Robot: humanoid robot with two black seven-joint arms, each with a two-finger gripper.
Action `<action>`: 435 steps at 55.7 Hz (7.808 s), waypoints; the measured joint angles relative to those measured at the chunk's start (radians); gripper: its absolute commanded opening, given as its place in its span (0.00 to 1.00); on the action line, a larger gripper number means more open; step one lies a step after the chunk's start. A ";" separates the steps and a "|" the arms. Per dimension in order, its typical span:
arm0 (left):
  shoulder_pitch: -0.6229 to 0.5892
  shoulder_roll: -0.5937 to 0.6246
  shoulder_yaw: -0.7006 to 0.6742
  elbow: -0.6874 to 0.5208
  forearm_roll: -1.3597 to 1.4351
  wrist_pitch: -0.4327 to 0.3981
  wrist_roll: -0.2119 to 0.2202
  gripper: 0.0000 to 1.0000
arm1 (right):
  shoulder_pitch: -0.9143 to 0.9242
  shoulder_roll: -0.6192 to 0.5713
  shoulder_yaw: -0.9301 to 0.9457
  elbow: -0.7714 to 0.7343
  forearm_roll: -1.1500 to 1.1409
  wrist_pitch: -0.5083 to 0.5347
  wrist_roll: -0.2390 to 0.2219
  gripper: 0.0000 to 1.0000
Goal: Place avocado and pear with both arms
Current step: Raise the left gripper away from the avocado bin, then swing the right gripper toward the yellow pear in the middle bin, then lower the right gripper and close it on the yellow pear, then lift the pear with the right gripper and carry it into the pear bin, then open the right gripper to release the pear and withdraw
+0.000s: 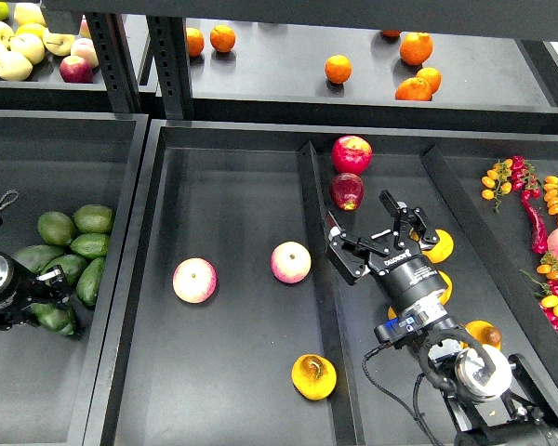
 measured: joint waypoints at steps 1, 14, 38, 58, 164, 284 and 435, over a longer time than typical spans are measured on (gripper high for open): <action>0.001 0.000 -0.001 0.000 0.002 0.000 0.000 0.60 | -0.001 0.000 0.000 0.000 0.000 0.000 0.000 1.00; 0.012 -0.001 -0.013 0.000 0.024 0.000 0.000 0.68 | -0.005 0.000 0.000 0.000 0.000 0.001 0.000 1.00; 0.017 -0.002 -0.034 -0.008 0.041 0.000 0.000 0.98 | -0.011 0.000 0.000 0.000 0.000 0.003 -0.001 1.00; -0.001 0.054 -0.210 -0.040 0.002 0.000 0.000 0.99 | -0.031 0.000 -0.011 0.000 0.000 0.005 -0.009 1.00; 0.922 -0.624 -1.665 -0.225 -0.628 0.000 0.000 0.99 | 0.488 -0.564 -0.752 -0.270 -0.422 0.311 -0.231 1.00; 1.059 -0.624 -1.696 -0.361 -0.637 0.000 0.000 0.99 | 0.476 -0.173 -0.839 -0.623 -0.407 0.310 -0.232 0.22; 1.137 -0.623 -1.667 -0.391 -0.635 0.000 0.000 0.99 | 0.303 -0.670 -0.567 -0.348 -0.332 0.308 -0.231 0.99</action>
